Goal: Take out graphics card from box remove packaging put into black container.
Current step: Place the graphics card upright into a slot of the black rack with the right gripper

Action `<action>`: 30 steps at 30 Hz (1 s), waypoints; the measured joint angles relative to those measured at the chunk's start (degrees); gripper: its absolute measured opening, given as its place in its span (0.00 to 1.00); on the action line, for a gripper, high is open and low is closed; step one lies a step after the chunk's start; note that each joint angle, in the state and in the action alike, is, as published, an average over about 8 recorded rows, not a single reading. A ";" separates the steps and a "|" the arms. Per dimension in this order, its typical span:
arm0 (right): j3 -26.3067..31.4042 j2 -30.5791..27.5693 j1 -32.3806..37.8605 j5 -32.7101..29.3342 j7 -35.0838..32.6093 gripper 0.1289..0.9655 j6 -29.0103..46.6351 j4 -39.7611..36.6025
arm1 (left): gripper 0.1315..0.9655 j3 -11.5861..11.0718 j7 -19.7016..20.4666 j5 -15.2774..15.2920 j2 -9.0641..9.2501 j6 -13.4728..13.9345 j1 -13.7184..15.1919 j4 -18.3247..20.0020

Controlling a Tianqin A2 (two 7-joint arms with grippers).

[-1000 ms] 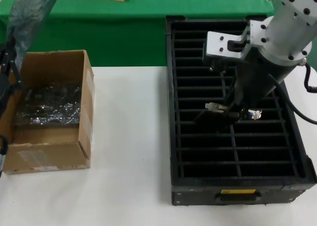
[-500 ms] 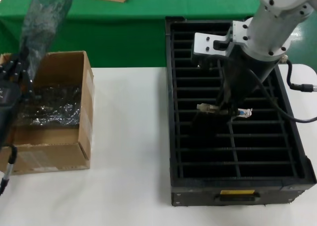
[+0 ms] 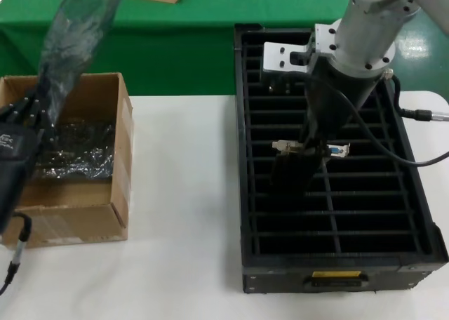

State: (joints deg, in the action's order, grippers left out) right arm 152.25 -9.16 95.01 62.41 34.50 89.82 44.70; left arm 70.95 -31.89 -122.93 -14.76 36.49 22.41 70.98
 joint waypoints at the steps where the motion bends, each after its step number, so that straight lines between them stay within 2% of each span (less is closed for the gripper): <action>1: -0.20 0.39 0.07 -0.30 -0.44 0.07 -0.02 -0.70 | 0.01 0.00 -0.04 0.01 0.04 0.02 -0.06 -0.05; 30: -5.45 6.66 1.83 -7.16 -8.02 0.07 -0.74 -11.86 | 0.01 1.14 -0.47 0.84 1.00 -0.56 0.73 -1.82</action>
State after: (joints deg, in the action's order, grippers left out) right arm 146.80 -2.50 96.83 55.25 26.48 89.09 32.84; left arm 72.09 -32.36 -122.09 -13.77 35.92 23.14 69.16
